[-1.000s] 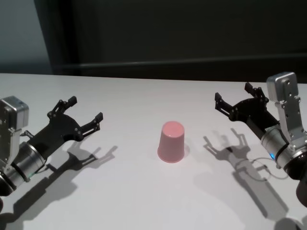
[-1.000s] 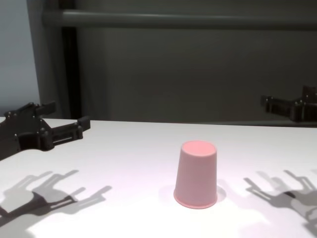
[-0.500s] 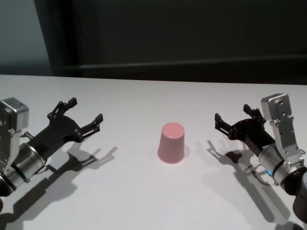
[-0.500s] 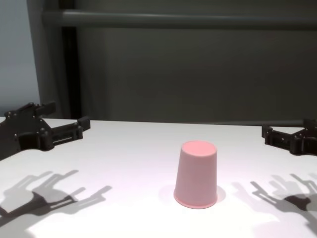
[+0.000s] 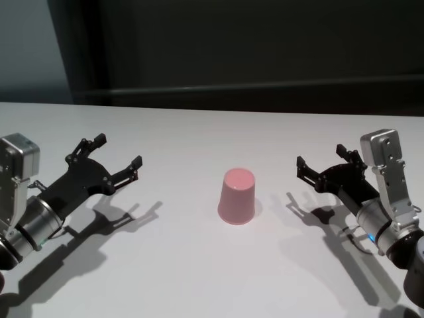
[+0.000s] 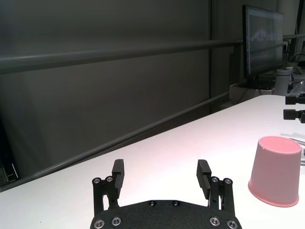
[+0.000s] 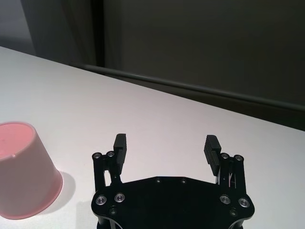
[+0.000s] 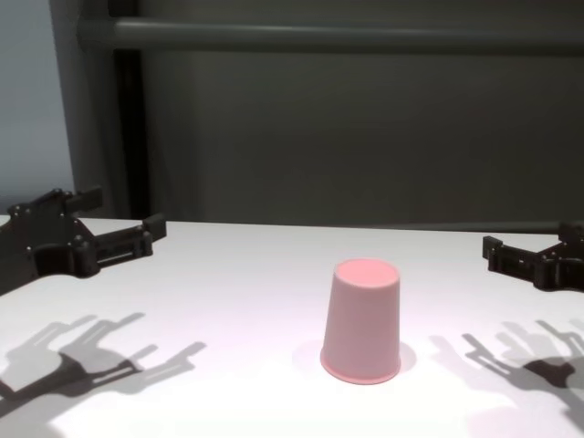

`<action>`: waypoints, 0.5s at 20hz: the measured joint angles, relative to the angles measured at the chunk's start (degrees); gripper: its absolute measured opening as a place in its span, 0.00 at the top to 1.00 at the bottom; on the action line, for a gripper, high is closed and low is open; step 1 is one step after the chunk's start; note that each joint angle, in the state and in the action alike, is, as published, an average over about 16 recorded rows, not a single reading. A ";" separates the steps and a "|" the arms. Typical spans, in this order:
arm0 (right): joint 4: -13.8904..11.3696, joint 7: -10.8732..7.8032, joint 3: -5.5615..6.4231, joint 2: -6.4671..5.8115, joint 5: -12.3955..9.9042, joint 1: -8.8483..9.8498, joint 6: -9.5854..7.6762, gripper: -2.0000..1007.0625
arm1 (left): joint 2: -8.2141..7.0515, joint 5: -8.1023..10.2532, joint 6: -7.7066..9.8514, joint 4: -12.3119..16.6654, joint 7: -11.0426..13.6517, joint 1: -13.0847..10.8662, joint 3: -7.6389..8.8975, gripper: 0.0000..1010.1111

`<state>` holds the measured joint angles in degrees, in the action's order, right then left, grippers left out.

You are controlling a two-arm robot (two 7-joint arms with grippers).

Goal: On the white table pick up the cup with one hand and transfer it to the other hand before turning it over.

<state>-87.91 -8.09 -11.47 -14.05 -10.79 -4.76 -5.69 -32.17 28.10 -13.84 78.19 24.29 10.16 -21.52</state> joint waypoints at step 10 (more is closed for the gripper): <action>-0.13 -0.03 -0.12 -0.10 -0.04 -0.09 0.01 0.01 | 0.00 0.00 0.00 0.00 0.00 0.00 0.00 0.01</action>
<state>-88.04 -8.12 -11.59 -14.14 -10.83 -4.86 -5.68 -32.17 28.11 -13.84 78.19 24.29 10.16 -21.52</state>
